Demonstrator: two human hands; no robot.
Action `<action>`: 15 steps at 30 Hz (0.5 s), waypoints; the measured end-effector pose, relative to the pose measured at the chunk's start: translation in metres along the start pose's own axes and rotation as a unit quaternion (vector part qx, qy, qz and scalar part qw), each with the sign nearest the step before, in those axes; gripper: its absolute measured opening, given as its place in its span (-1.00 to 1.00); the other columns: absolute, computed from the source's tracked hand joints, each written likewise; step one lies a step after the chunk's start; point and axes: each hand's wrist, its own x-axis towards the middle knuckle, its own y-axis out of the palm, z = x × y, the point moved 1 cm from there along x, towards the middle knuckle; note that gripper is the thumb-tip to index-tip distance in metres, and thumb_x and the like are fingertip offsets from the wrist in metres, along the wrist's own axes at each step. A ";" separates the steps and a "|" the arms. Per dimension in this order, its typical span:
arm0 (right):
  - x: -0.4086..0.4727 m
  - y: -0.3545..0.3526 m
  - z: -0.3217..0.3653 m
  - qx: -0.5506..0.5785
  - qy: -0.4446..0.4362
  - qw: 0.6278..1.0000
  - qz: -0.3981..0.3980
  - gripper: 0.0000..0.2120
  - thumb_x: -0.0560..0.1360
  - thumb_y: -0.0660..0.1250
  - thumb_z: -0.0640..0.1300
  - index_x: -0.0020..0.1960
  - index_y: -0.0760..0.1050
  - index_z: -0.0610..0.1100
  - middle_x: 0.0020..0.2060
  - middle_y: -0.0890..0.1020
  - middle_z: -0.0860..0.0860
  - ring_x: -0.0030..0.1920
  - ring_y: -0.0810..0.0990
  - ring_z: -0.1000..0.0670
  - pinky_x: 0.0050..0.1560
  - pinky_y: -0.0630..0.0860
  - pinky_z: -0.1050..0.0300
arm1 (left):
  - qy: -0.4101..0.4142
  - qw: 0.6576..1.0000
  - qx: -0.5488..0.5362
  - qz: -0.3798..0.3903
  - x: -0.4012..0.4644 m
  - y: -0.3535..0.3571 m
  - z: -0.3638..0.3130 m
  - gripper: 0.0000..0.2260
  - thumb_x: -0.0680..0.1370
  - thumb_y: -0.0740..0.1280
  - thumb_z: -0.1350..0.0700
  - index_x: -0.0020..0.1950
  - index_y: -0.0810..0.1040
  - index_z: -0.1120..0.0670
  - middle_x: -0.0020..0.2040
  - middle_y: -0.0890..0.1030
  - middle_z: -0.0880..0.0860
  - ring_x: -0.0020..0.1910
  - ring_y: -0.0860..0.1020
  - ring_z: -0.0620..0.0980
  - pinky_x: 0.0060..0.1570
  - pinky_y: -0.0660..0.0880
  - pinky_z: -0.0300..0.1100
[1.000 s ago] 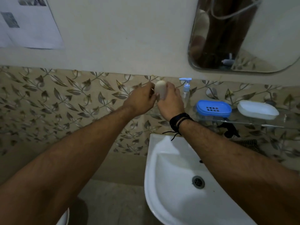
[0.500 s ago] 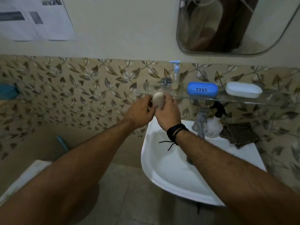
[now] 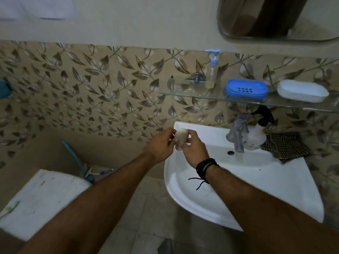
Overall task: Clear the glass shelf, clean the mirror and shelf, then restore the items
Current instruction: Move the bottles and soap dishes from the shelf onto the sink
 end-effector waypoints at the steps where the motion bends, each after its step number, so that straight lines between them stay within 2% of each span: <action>1: 0.010 0.003 -0.005 -0.009 0.009 1.000 0.000 -0.60 0.56 0.25 -0.15 0.39 0.32 -0.04 0.19 0.59 -0.11 0.14 0.58 -0.12 0.17 0.53 -0.08 | 0.000 1.000 -0.010 0.005 0.008 0.006 0.007 -0.80 0.62 0.25 0.01 0.19 0.47 0.06 0.05 0.62 -0.01 -0.06 0.58 0.01 -0.18 0.34 -0.20; 4: 0.038 0.010 -0.017 -0.031 0.033 0.999 -0.016 -0.61 0.56 0.24 -0.22 0.38 0.35 -0.05 0.16 0.61 -0.13 0.14 0.58 -0.14 0.18 0.52 -0.06 | 0.004 0.999 -0.034 0.021 0.028 0.023 0.024 -0.82 0.62 0.25 0.05 0.19 0.45 0.08 0.07 0.64 -0.02 -0.01 0.59 0.01 -0.19 0.30 -0.25; 9: 0.091 0.021 -0.028 -0.048 0.047 0.997 -0.040 -0.64 0.56 0.27 -0.21 0.34 0.40 -0.09 0.15 0.62 -0.13 0.15 0.58 -0.13 0.17 0.50 0.05 | 0.005 0.998 -0.059 0.023 0.073 0.043 0.049 -0.78 0.62 0.24 0.07 0.23 0.43 0.11 0.14 0.65 0.05 0.04 0.62 0.07 -0.14 0.40 -0.20; 12: 0.119 0.023 -0.033 -0.056 0.038 0.996 -0.057 -0.66 0.55 0.27 -0.21 0.31 0.44 -0.07 0.10 0.63 -0.12 0.12 0.59 -0.14 0.14 0.52 0.02 | -0.003 0.998 -0.066 0.016 0.099 0.052 0.058 -0.77 0.63 0.24 0.08 0.26 0.42 0.11 0.13 0.66 0.07 0.03 0.63 0.09 -0.11 0.48 -0.15; 15: 0.138 0.026 -0.037 -0.047 0.036 0.995 -0.077 -0.68 0.54 0.29 -0.17 0.28 0.46 -0.05 0.06 0.64 -0.11 0.08 0.59 -0.14 0.12 0.54 -0.03 | -0.006 0.998 -0.061 0.012 0.116 0.060 0.065 -0.76 0.62 0.22 0.07 0.26 0.42 0.11 0.11 0.65 0.08 0.03 0.62 0.08 -0.12 0.45 -0.17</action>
